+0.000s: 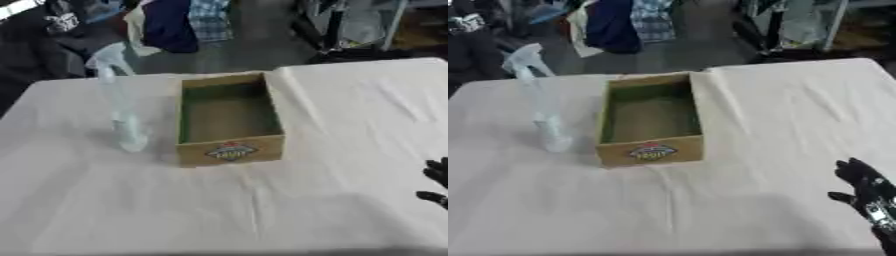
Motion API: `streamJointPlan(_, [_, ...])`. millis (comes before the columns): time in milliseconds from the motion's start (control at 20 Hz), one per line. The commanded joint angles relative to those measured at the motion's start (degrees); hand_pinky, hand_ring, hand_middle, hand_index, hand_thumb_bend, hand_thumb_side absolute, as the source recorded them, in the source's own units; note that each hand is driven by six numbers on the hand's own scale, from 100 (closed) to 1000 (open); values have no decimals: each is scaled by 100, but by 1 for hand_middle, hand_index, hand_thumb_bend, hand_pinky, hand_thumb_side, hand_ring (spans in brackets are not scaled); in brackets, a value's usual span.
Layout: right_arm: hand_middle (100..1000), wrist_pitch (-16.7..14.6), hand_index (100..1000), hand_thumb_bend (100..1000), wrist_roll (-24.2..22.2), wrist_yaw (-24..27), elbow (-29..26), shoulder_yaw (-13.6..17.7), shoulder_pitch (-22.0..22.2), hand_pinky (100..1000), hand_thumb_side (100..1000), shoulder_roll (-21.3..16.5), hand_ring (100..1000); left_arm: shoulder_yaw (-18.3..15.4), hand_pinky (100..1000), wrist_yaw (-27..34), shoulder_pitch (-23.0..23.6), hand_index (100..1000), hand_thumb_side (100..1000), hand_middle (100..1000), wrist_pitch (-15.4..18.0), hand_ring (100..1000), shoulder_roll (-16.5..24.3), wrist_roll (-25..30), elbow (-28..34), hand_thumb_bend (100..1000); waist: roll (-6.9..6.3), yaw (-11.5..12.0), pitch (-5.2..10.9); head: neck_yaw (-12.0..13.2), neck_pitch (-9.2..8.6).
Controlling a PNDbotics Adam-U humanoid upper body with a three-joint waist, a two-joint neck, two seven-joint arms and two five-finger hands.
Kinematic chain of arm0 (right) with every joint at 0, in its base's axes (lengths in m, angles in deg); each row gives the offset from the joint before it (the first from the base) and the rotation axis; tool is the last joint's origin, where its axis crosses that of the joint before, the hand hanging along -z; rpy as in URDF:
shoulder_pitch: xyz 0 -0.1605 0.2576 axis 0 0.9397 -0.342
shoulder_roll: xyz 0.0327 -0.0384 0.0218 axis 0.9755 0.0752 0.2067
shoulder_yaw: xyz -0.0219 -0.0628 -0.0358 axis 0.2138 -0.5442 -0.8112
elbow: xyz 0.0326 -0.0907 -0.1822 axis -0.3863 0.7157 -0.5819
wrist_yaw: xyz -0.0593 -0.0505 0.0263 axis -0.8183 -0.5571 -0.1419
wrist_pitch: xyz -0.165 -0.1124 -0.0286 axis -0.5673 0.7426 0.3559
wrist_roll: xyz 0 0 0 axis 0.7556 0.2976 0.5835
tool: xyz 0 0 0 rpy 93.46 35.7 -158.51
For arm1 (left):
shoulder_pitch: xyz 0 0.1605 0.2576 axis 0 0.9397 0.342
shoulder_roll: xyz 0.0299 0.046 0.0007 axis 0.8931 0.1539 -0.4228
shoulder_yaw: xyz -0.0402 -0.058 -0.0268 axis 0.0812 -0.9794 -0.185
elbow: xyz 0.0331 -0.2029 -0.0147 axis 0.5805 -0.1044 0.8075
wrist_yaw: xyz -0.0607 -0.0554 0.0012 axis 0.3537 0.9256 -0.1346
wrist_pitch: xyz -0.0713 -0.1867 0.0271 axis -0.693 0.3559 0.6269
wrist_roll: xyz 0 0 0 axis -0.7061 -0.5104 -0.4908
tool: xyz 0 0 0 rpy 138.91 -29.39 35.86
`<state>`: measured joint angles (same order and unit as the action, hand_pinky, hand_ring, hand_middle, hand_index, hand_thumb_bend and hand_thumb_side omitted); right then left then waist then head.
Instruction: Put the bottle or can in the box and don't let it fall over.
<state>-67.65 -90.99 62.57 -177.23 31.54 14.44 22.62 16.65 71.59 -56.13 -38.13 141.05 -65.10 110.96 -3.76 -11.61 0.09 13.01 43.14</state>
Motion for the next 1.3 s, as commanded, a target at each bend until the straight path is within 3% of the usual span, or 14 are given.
streamJointPlan(50, [953, -8, 1000, 100, -27, 25, -62, -14, -52, 812, 687, -104, 1000, 20, 819, -209, -266, 908, 958, 835, 253, 1000, 13, 295, -391, 174, 13, 6, 67, 18, -55])
streamJointPlan(300, [952, -15, 1000, 100, -24, 30, -66, -7, -57, 812, 686, -91, 1000, 59, 817, -362, -375, 904, 950, 833, 559, 1000, -114, 764, -638, 192, 33, -2, 50, 14, -57])
streamJointPlan(700, [952, -21, 1000, 100, -13, 14, -69, 5, -53, 812, 687, -77, 1000, -61, 818, -116, -350, 897, 953, 794, 585, 970, -144, 1447, -593, 216, 43, 4, 32, 16, -34])
streamJointPlan(850, [952, -22, 1000, 100, -14, 13, -68, 3, -51, 812, 688, -75, 1000, -60, 820, -27, -322, 901, 951, 786, 582, 911, -136, 1541, -552, 237, 46, 7, 30, 20, -33])
streamJointPlan(1300, [952, -25, 1000, 100, -13, 1, -63, 1, -50, 812, 691, -68, 1000, 30, 824, 518, -204, 903, 961, 786, 673, 922, -96, 1653, -273, 322, 51, 3, 19, 25, -15])
